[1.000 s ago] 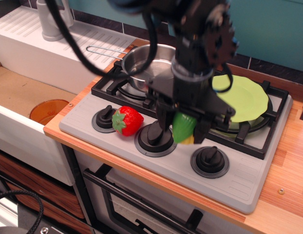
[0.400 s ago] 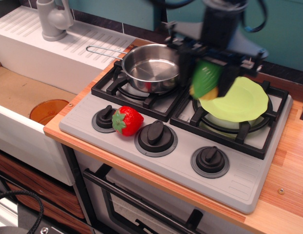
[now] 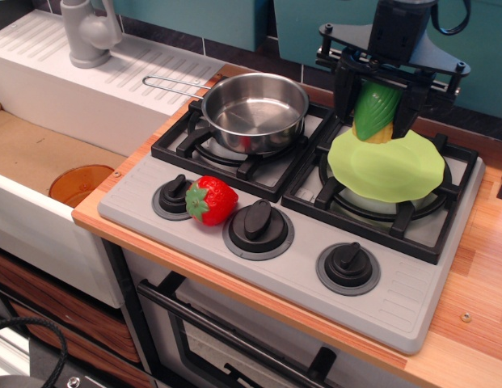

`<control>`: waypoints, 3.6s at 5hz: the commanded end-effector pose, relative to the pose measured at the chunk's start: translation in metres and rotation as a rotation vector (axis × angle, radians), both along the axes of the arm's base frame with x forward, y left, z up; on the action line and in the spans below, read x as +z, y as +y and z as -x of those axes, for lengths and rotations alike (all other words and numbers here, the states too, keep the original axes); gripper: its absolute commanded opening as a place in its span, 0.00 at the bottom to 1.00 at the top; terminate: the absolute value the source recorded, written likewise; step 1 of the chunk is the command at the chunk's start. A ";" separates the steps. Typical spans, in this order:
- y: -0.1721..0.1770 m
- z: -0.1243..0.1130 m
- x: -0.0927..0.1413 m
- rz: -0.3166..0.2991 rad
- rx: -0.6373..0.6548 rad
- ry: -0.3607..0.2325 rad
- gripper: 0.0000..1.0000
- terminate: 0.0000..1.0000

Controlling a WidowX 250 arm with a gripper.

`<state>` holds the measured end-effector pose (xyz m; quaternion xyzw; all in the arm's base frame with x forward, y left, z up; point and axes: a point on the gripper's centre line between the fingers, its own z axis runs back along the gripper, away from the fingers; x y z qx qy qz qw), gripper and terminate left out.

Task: Put corncob on plate and strawberry in pot or pan on stove

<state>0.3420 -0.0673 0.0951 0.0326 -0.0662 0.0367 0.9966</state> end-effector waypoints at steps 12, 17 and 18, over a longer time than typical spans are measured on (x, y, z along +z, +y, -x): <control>0.047 0.044 0.051 -0.116 -0.089 -0.082 1.00 0.00; 0.087 0.052 0.000 -0.137 -0.018 -0.171 1.00 0.00; 0.091 0.055 -0.009 -0.130 0.000 -0.188 1.00 0.00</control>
